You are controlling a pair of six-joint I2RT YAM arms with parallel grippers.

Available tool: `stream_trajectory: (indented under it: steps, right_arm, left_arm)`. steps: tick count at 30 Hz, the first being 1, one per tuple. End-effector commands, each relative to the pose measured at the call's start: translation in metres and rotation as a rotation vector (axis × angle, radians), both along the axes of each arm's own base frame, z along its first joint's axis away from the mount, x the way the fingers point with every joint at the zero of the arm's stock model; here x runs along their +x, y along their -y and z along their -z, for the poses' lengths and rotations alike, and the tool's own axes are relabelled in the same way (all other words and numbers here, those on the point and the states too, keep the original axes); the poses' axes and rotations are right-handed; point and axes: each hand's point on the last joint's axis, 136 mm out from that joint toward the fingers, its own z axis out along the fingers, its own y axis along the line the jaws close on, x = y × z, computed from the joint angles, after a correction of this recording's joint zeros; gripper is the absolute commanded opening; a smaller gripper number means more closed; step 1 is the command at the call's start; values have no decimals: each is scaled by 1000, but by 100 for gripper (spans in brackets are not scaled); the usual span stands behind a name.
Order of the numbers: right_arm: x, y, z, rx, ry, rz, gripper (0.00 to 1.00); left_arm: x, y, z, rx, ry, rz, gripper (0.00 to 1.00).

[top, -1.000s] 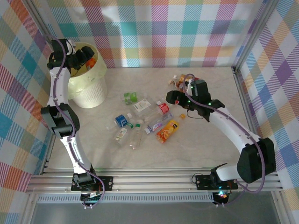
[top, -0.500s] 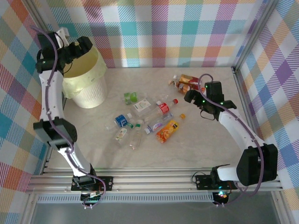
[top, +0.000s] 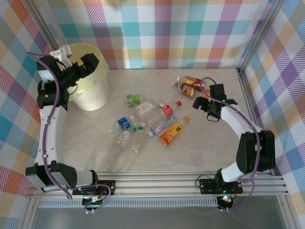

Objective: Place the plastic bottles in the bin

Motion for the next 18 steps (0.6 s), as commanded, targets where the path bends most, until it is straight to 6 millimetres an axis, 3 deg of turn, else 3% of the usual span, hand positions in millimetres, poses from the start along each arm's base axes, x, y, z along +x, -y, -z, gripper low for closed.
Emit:
stream_trajectory:
  steps: [1, 10, 14, 18]
  right_arm:
    - [18, 7, -2, -67, -2, -42, 99]
    - [52, 23, 29, -153, -62, 4, 93]
    - [62, 33, 43, -209, -100, 29, 89]
    - [72, 30, 51, -208, -106, 2, 84]
  left_arm:
    - [-31, 12, -3, -12, 32, 34, 100]
    - [-91, 6, 55, 5, -75, -62, 100]
    - [-101, 0, 73, 21, -106, -106, 100]
    - [-100, 1, 82, 0, -127, -99, 100]
